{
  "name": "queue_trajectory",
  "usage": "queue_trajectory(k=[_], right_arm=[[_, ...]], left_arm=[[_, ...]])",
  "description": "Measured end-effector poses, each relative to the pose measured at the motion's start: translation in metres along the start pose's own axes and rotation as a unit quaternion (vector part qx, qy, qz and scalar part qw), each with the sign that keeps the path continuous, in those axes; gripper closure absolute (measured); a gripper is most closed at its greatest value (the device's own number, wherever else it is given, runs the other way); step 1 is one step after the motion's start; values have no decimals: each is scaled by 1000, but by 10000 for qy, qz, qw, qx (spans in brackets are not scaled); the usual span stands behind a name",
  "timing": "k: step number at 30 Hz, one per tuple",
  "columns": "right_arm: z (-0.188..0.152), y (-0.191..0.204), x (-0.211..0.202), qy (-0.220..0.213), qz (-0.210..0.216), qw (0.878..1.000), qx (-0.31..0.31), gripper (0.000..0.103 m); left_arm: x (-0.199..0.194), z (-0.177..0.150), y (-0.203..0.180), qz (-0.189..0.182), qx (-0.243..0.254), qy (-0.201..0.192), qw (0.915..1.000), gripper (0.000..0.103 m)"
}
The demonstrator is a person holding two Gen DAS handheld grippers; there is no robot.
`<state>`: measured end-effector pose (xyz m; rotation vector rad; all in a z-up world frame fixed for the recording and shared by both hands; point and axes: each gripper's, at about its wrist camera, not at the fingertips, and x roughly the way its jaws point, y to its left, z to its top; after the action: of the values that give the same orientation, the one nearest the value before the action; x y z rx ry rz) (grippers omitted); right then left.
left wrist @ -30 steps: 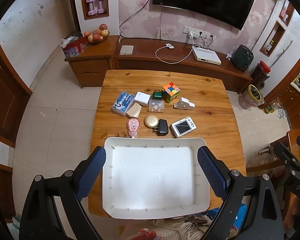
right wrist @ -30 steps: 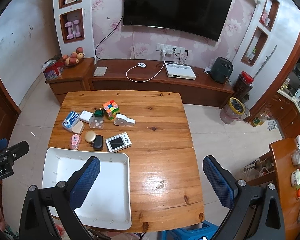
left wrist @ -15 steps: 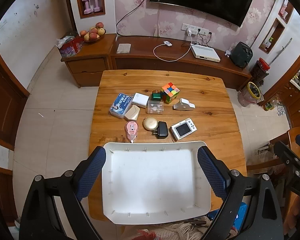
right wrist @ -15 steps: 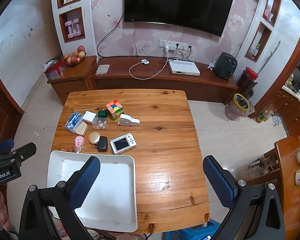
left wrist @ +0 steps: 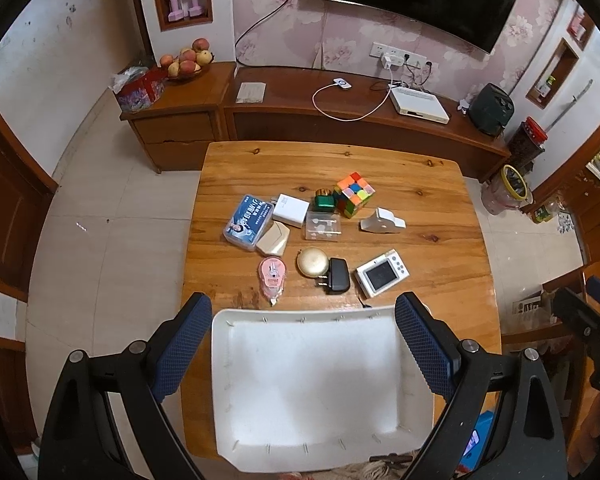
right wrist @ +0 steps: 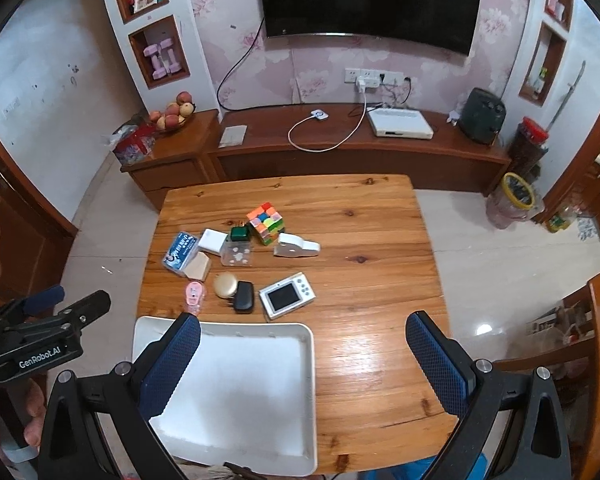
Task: Organize rigid objects
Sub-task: 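Grasp the pink tape dispenser with the left tool while the right tool grasps the grey handheld device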
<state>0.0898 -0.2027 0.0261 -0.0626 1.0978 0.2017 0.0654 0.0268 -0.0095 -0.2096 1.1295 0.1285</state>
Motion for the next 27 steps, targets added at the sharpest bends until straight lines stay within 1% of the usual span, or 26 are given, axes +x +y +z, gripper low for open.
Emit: queue_trajectory(k=[3, 6, 9, 13, 17, 21, 23, 25, 27], right_arm=[[9, 2, 18, 153, -67, 9998, 51, 0], [17, 1, 41, 385, -80, 9991, 179, 0], [24, -3, 71, 678, -50, 9970, 363, 0], [30, -5, 110, 1015, -71, 9933, 541, 0], [31, -7, 154, 1376, -159, 9881, 675, 0], [27, -10, 205, 1837, -156, 9783, 945, 0], [25, -12, 229, 2049, -131, 9720, 1147, 0], [23, -11, 253, 2261, -124, 9652, 1310, 6], [21, -9, 277, 2469, -151, 9581, 1444, 9]], left_arm=[[18, 18, 13, -18, -114, 164, 9998, 9], [41, 27, 21, -99, -232, 371, 9990, 9], [73, 36, 29, -35, -286, 657, 9974, 9], [117, 37, 37, 76, -301, 1095, 9935, 9], [167, 30, 44, 208, -236, 1586, 9868, 9], [204, 23, 48, 317, -237, 1933, 9803, 9], [218, 23, 50, 349, -226, 2011, 9787, 9], [233, 20, 51, 423, -252, 2133, 9757, 10], [244, 19, 53, 438, -333, 2210, 9737, 10]])
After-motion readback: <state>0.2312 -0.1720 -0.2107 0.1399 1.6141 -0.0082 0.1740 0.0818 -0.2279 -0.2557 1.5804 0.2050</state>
